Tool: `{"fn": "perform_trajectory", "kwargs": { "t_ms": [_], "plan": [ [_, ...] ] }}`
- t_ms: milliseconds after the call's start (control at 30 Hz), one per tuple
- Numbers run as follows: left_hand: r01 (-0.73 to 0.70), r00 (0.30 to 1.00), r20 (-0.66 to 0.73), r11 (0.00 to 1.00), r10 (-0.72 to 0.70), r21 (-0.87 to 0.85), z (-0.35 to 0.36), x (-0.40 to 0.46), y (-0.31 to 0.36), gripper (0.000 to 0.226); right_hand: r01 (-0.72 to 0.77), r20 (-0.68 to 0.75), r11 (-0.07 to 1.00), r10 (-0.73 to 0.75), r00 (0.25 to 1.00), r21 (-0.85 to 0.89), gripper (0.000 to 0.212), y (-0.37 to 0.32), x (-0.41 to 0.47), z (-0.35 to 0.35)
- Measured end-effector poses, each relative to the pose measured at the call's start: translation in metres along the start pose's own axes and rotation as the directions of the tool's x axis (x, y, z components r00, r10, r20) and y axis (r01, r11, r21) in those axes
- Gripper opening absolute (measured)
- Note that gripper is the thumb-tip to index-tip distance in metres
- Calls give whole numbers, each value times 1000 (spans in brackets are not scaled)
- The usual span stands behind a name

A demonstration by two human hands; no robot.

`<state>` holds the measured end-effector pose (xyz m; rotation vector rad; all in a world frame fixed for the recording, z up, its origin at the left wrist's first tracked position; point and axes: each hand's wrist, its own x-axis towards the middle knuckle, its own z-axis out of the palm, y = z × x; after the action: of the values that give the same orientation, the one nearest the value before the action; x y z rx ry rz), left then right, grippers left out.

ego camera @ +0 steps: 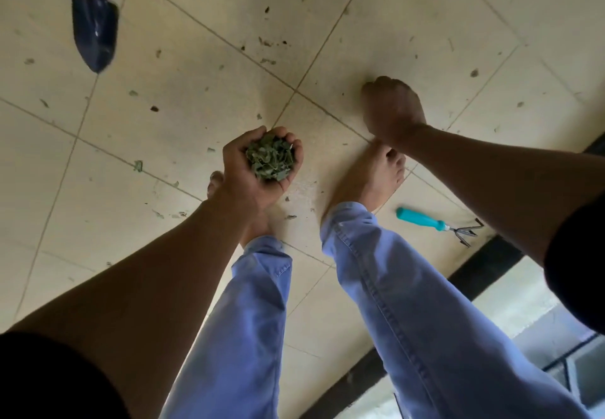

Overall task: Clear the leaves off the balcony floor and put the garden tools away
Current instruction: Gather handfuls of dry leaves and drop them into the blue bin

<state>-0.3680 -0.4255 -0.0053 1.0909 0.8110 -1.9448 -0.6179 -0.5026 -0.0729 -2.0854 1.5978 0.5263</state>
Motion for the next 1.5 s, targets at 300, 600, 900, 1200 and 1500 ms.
{"fn": "perform_trajectory", "kwargs": {
  "t_ms": [300,600,900,1200,1500],
  "plan": [
    [-26,998,-51,1000,26,12,-23,-10,15,34,-49,22,999,49,999,23,20,-13,7,-6],
    [-46,990,-137,997,38,-57,-23,-40,0,18,256,-292,771,-95,952,583,13,-123,-58,-80],
    [-194,979,-106,961,175,-198,46,-138,14,27,235,-140,814,-190,972,531,17,-224,-137,-195],
    [-391,912,-22,851,410,-352,72,-269,49,34,577,-408,811,-496,767,98,14,-316,-161,-291],
    [-499,779,-144,464,611,-732,26,-354,29,33,772,-50,578,-791,610,265,37,-399,-166,-277]
  ]
}}
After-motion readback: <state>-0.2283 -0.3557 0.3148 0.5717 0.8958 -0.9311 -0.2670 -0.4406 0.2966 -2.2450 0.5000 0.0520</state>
